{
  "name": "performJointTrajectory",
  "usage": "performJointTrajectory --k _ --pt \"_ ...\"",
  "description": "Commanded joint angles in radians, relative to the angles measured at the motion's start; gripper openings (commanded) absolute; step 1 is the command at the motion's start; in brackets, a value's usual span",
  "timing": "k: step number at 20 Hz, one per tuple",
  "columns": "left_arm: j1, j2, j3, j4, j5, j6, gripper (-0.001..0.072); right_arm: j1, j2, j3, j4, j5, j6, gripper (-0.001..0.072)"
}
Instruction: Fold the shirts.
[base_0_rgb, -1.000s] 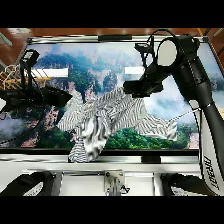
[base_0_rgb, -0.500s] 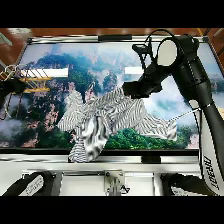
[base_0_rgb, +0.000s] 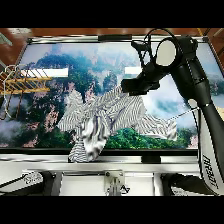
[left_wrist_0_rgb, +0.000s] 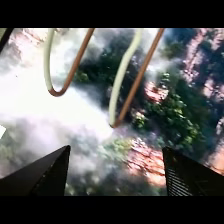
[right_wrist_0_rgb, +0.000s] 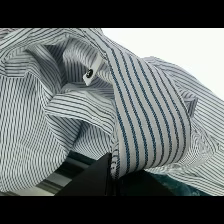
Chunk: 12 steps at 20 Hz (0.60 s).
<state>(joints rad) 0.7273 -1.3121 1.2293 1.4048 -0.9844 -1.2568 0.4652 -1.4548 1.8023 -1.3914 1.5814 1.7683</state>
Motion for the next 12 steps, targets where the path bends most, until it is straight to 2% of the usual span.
performJointTrajectory --k 1,4,10,12 --pt "0.023 -0.123 0.016 -0.047 0.002 0.131 0.0665 0.000 -0.017 0.001 -0.005 -0.023 0.007 0.0074" --pt "0.014 -0.192 0.032 -0.099 -0.002 0.219 0.0661 0.000 -0.026 0.001 -0.004 -0.022 0.019 0.0074" --pt "0.014 -0.274 0.034 -0.096 0.016 0.245 0.0657 0.000 -0.026 0.001 -0.002 -0.019 0.046 0.0074" --pt "0.009 -0.306 0.034 -0.096 0.018 0.264 0.0600 0.000 -0.026 0.001 -0.002 -0.019 0.054 0.0074"
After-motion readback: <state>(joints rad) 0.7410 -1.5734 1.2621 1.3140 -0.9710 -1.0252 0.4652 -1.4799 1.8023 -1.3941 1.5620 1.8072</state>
